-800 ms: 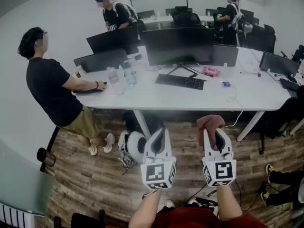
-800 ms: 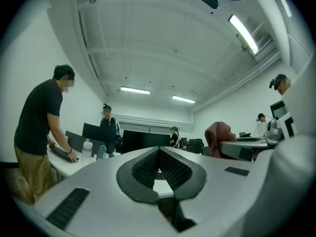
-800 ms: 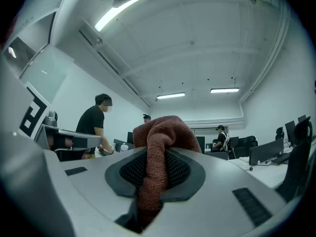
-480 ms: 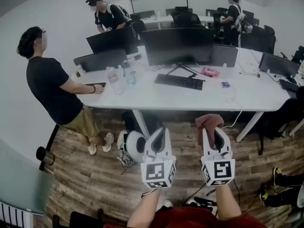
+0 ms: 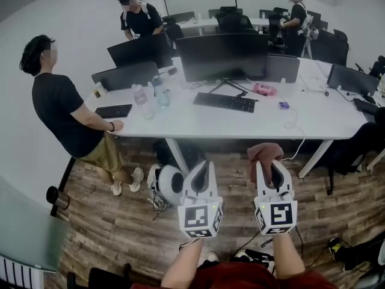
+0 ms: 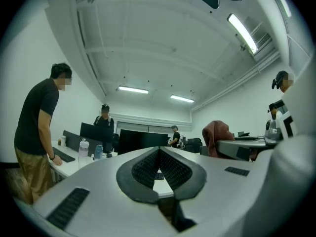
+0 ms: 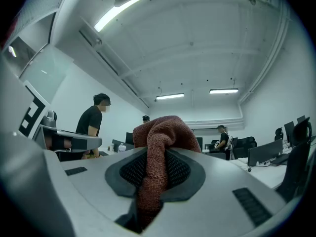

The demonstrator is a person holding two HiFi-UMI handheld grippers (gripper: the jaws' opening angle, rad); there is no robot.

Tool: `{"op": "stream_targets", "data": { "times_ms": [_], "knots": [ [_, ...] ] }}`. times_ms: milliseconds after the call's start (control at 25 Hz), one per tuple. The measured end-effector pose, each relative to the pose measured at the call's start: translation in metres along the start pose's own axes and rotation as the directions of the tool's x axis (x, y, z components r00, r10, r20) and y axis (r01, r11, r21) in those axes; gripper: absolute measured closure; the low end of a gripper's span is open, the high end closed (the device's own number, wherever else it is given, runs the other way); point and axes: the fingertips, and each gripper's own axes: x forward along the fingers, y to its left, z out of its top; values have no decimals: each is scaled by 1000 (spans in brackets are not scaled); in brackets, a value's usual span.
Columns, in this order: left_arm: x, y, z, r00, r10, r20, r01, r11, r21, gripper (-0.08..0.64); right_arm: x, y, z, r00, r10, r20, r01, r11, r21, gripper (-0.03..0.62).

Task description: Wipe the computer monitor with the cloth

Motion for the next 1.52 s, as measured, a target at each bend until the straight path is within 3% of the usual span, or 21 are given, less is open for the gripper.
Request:
{"op": "stream_targets", "data": {
  "times_ms": [400, 960, 1520],
  "knots": [
    [19, -26, -5, 1000, -15, -10, 15, 1000, -1, 537, -4, -31, -7, 1000, -30, 3, 30, 999, 19, 515],
    [56, -78, -19, 1000, 6, -20, -6, 1000, 1, 537, -7, -107, -27, 999, -42, 9, 42, 997, 63, 515],
    [130, -58, -34, 999, -36, -4, 36, 999, -16, 537, 58, -128, -47, 997, -77, -8, 77, 997, 31, 515]
  ]
}}
